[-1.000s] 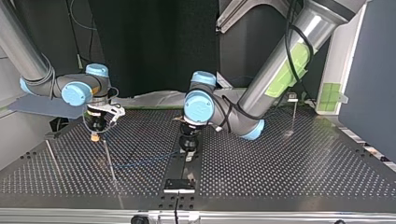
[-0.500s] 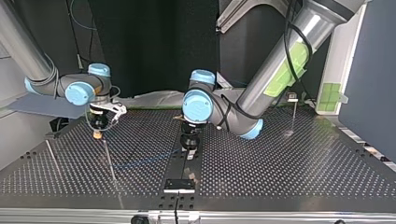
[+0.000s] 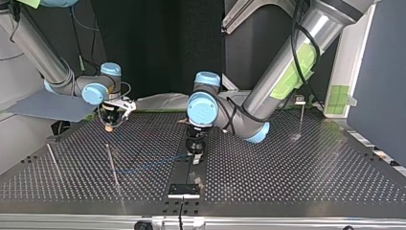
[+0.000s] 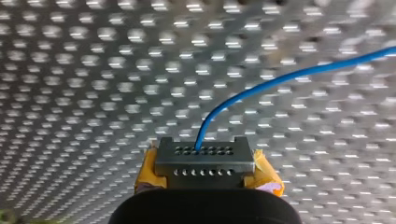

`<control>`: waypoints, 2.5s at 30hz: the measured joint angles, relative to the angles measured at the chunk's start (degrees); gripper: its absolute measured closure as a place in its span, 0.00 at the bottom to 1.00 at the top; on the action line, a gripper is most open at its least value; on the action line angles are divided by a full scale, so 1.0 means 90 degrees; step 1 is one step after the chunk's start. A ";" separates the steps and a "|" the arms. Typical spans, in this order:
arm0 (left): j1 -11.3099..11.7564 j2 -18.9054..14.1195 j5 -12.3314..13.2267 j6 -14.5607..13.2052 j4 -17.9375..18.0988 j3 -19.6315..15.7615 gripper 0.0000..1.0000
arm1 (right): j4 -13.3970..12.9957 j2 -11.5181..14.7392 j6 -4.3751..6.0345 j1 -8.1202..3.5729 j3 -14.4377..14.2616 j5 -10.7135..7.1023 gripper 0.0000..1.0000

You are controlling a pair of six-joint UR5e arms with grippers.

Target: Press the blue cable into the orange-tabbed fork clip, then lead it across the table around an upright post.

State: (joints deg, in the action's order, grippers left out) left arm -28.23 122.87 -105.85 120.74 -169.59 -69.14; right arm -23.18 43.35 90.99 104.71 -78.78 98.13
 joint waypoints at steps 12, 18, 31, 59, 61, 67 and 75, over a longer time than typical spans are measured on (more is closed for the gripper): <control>0.0000 -0.0003 -0.0001 -0.0038 0.0005 -0.0001 0.16 | -0.0403 -0.0640 0.0148 0.0031 -0.0060 0.0223 1.00; 0.0000 0.0000 -0.0031 -0.0075 0.0007 0.0000 0.16 | -0.0714 -0.0989 0.0223 0.0030 -0.0062 0.0291 1.00; 0.0002 0.0000 -0.0138 -0.0134 -0.0015 0.0000 0.16 | -0.1436 -0.1715 0.0377 -0.0067 -0.0055 0.0269 1.00; -0.0069 -0.0006 0.0563 0.0130 0.0201 0.0001 0.16 | -0.1737 -0.2602 0.0400 -0.0077 -0.0052 0.0239 1.00; -0.0074 -0.0007 0.0674 0.0234 0.0304 0.0001 0.16 | -0.1735 -0.2603 0.0400 -0.0077 -0.0052 0.0236 1.00; -0.0078 -0.0040 0.0989 0.0545 0.0604 0.0000 0.16 | -0.1738 -0.2604 0.0400 -0.0077 -0.0052 0.0231 1.00; -0.0139 -0.0360 0.1411 0.0967 0.0601 0.0001 0.16 | -0.1741 -0.2609 0.0400 -0.0078 -0.0052 0.0223 1.00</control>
State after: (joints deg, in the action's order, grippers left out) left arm -29.48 119.63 -93.15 129.45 -164.18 -69.14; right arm -38.85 19.87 94.59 104.01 -79.24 100.14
